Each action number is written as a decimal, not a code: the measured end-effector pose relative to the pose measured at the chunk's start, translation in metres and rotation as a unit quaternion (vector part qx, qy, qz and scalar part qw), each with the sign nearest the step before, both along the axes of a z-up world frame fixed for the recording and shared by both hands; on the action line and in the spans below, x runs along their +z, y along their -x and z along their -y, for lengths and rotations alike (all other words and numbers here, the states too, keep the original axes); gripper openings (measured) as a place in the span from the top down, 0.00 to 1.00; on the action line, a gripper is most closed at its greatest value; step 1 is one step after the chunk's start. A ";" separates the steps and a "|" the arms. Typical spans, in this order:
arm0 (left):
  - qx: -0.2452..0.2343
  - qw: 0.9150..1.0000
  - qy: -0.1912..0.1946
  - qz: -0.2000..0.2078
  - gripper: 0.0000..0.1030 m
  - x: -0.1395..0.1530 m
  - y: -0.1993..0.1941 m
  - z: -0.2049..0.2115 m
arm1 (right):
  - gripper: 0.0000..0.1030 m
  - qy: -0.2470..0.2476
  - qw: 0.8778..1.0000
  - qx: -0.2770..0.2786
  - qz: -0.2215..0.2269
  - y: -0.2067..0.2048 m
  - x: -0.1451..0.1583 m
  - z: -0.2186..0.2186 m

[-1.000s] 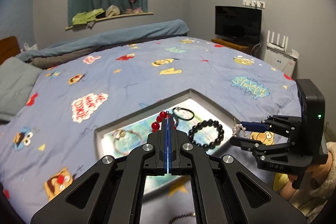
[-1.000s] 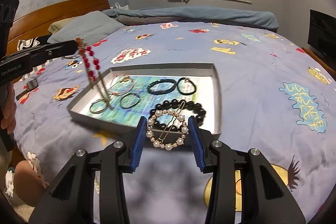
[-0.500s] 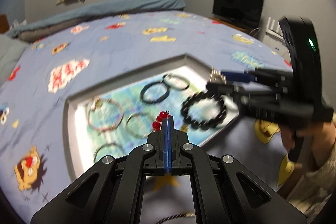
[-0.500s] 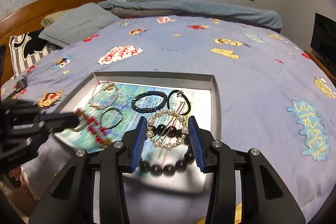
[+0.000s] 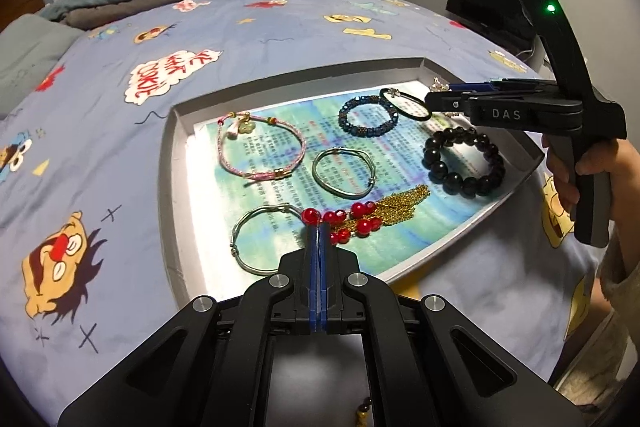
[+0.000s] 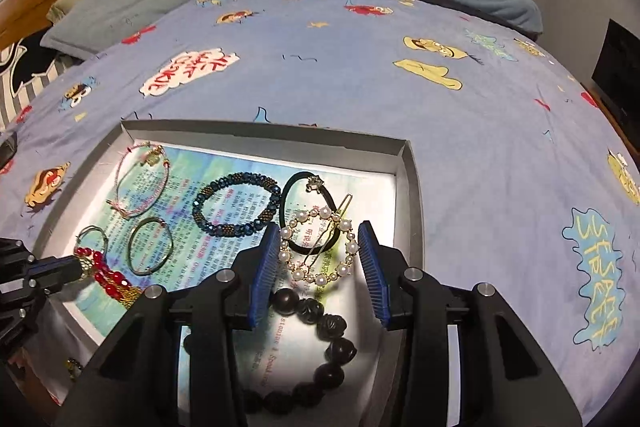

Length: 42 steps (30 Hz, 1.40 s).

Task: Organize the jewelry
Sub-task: 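Open both tools to drop the red-bead piece and pearl clip in the tray, then move both open tools back to the last jewelry on the duvet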

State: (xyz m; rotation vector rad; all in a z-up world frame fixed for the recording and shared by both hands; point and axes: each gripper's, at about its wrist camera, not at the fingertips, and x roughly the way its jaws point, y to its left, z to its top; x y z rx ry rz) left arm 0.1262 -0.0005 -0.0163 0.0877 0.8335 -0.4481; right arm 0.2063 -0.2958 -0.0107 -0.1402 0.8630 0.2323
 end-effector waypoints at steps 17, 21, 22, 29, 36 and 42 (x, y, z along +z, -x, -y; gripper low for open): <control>0.018 1.000 -0.005 0.015 0.70 0.011 0.007 -0.006 | 0.47 -0.017 1.000 -0.011 0.024 0.015 0.006 0.009; 0.021 1.000 -0.006 0.022 0.66 0.016 0.011 -0.008 | 0.46 -0.031 0.999 -0.015 0.033 0.026 0.014 0.014; 0.022 0.999 -0.007 0.024 0.65 0.017 0.013 -0.008 | 0.45 -0.035 0.999 -0.015 0.035 0.030 0.016 0.015; 0.047 0.998 -0.010 0.031 0.49 0.023 0.016 -0.017 | 0.37 -0.046 0.998 -0.012 0.048 0.056 0.028 0.018; 0.066 0.996 -0.026 0.053 0.29 0.030 0.021 -0.019 | 0.17 -0.066 0.996 -0.001 0.057 0.089 0.033 0.019; 0.093 0.993 -0.025 0.069 0.16 0.040 0.024 -0.027 | 0.05 -0.072 0.995 0.000 0.073 0.110 0.041 0.022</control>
